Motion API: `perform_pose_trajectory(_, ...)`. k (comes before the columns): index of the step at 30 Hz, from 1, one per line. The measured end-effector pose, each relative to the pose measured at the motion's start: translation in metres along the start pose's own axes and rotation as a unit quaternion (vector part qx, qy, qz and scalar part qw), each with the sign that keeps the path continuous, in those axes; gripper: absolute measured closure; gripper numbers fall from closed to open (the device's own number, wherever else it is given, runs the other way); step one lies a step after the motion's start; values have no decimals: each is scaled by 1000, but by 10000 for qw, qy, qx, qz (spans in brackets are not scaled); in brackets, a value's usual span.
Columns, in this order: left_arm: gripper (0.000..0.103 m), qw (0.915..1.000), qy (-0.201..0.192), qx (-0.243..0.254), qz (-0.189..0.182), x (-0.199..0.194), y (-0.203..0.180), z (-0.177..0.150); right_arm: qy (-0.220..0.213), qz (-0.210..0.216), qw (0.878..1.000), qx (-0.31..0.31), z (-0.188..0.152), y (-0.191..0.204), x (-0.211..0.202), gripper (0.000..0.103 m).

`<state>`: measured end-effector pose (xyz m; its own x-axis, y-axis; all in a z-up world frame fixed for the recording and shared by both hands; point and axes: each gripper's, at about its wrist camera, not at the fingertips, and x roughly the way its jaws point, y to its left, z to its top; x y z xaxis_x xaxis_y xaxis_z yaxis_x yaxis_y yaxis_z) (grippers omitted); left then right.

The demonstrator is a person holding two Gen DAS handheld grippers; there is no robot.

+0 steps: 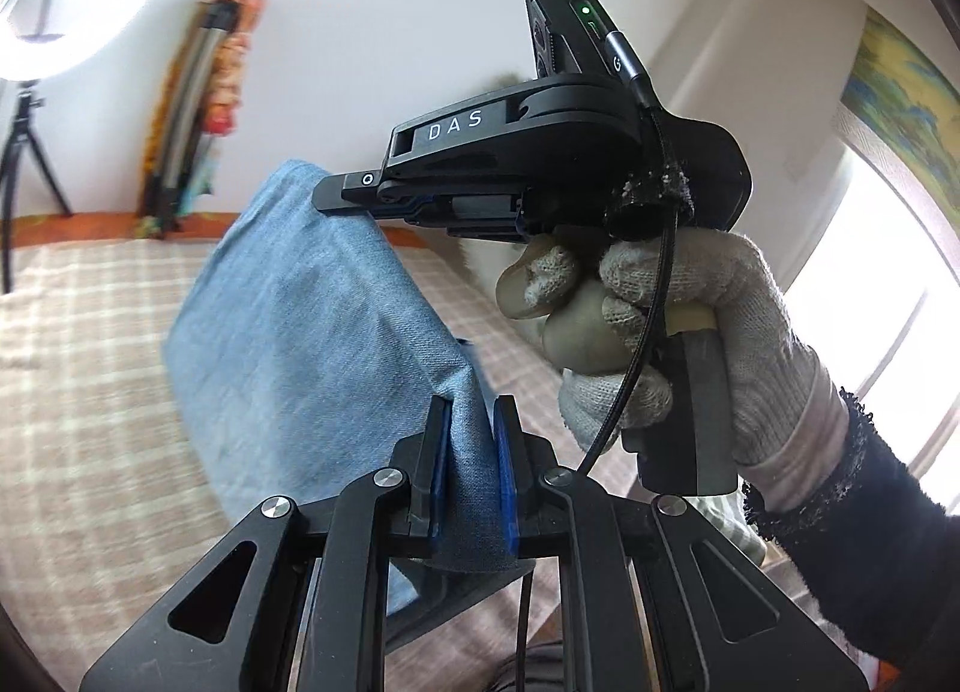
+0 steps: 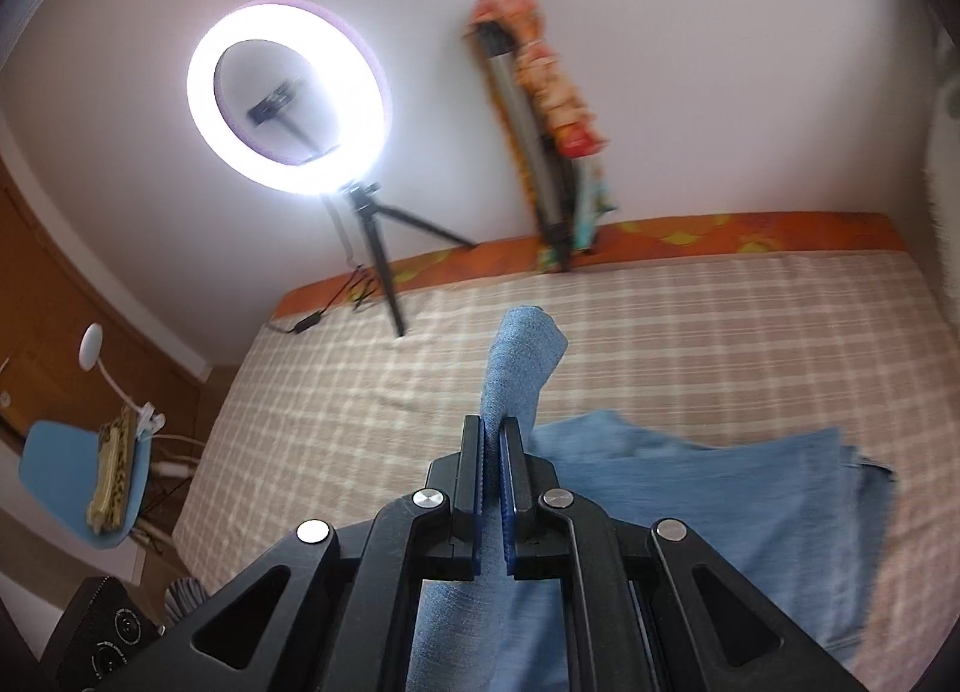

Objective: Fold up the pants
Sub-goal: 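Lift the folded edge with both grippers and fold it over the jeans, then open both grippers and release the folded jeans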

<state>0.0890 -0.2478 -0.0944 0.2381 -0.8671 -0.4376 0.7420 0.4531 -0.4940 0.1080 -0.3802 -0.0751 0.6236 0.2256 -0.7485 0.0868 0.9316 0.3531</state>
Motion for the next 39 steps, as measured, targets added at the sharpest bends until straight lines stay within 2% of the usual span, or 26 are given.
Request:
perform_pose_trajectory(10,91,9985,378,198,-351,74,-18,22,-203,-442,9980,405,-3,-80,-40,101)
perform_pose_trajectory(16,91,9960,686,372,-427,119,-29,23,-282,-550,9963,598,-9,-124,-54,102)
perform_pose_trajectory(18,96,9949,795,393,-491,134,-30,22,-302,-615,9953,677,-12,-139,-56,103)
perform_pose_trajectory(21,98,9932,823,623,-531,150,-39,22,-403,-619,9942,783,-14,-161,-61,103)
perform_pose_trajectory(24,98,9904,1060,702,-540,170,-41,20,-313,-672,9936,850,-21,-180,-59,103)
perform_pose_trajectory(27,98,9888,1100,883,-497,171,-43,15,-204,-675,9940,833,-31,-197,-53,100)
perform_pose_trajectory(29,98,9878,1124,1000,-406,166,-39,12,-73,-539,9944,901,-41,-209,-47,93)
perform_pose_trajectory(30,98,9876,1121,1050,-308,160,-35,10,-36,-523,9943,933,-44,-214,-45,79)
perform_pose_trajectory(31,97,9874,1128,1090,-219,155,-29,9,-8,-509,9941,962,-49,-218,-42,74)
perform_pose_trajectory(36,90,9871,1137,1081,333,124,6,-1,165,-328,9939,1036,-72,-231,-23,62)
perform_pose_trajectory(39,87,9881,1148,837,587,105,34,-4,345,-309,9936,1035,-86,-233,-10,61)
